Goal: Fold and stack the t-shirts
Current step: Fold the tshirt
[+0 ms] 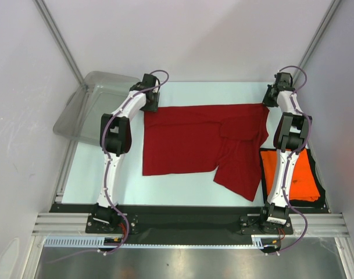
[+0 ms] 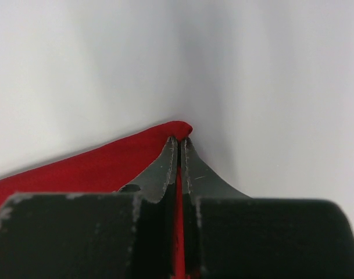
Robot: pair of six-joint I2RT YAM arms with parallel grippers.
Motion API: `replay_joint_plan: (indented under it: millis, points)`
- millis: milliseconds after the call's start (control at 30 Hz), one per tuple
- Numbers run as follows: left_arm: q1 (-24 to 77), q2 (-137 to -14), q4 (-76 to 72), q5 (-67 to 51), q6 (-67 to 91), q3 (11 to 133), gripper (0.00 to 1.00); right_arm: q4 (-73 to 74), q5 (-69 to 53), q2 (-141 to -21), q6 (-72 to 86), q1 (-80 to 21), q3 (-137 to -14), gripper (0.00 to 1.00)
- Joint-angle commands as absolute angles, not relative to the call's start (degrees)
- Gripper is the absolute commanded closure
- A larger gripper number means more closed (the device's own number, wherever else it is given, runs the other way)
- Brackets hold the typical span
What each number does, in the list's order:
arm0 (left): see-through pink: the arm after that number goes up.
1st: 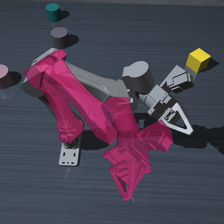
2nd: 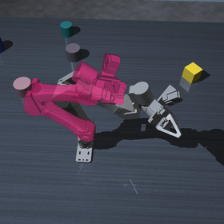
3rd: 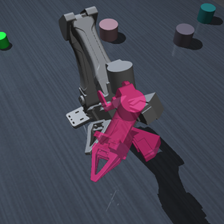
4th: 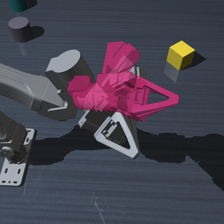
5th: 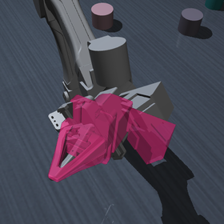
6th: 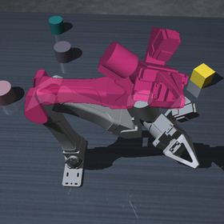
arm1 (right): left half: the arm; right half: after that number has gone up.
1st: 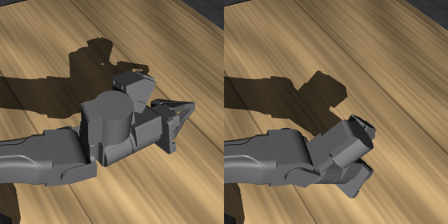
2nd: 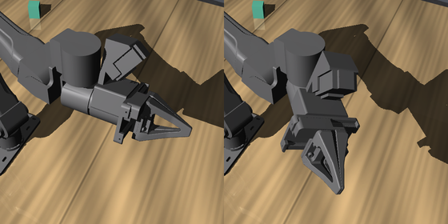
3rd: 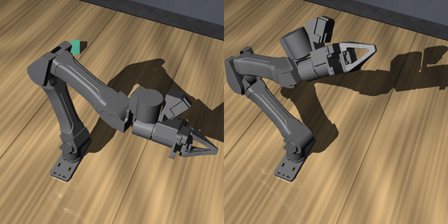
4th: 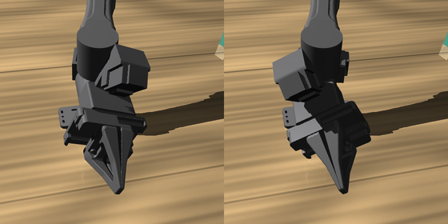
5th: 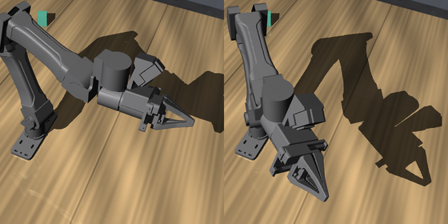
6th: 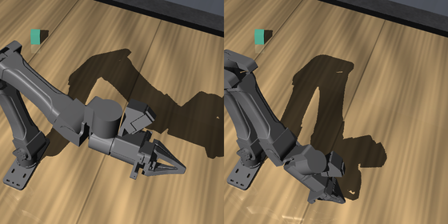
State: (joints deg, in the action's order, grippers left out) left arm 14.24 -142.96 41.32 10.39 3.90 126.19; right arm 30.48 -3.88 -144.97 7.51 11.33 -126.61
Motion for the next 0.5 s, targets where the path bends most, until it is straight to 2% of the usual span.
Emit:
replay_joint_plan:
  millis: [0, 100, 300, 467]
  points:
    - [14.0, -144.7, 44.1, 11.3, 2.4, 131.0, 0.46, 28.1, -2.9, -142.6, 6.1, 11.0, -125.9, 1.00]
    - [13.8, -147.4, 47.0, 9.9, 2.1, 135.4, 0.45, 28.1, -2.7, -142.8, 5.8, 10.8, -125.6, 1.00]
    - [12.0, -150.5, 51.2, 3.4, 2.0, 139.7, 0.52, 27.3, -2.4, -142.2, 5.4, 10.6, -124.5, 1.00]
    - [9.2, -151.3, 52.1, -4.0, 3.3, 139.7, 0.62, 27.4, -2.2, -141.9, 4.8, 10.5, -124.5, 1.00]
